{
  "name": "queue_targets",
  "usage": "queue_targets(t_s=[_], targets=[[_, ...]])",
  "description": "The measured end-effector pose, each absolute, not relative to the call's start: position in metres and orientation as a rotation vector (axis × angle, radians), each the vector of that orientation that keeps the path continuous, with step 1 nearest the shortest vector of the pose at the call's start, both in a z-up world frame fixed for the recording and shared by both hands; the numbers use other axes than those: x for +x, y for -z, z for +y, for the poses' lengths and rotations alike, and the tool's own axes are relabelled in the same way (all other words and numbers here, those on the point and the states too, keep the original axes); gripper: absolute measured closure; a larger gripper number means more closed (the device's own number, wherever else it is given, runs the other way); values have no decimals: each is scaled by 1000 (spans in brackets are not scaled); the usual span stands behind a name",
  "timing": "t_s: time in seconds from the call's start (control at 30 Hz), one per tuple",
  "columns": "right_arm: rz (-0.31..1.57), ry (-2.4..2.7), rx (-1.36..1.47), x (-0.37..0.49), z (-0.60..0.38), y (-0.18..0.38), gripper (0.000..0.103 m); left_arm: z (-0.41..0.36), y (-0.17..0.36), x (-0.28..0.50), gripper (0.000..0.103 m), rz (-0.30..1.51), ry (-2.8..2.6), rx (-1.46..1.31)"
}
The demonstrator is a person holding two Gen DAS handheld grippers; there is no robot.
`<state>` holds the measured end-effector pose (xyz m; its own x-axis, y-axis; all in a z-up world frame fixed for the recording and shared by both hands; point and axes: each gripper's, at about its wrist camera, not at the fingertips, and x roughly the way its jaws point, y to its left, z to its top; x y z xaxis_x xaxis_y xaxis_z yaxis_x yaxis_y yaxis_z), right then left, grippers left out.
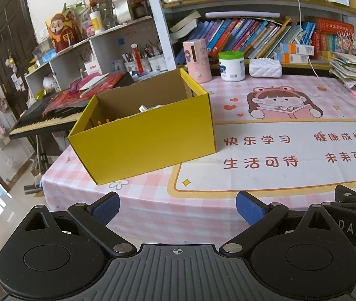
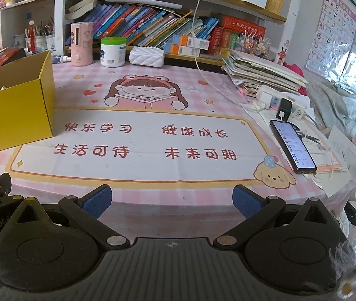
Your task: Organize objects
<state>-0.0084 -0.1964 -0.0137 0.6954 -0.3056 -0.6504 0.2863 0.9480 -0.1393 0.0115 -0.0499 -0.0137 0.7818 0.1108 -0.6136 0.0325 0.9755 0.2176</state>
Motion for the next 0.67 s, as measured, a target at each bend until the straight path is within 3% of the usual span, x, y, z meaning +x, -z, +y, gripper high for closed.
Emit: queue_targets(t_s=[0.67], targets=[[739, 323, -37, -6, -188, 15, 0, -40, 15, 15, 2, 687, -42, 187]])
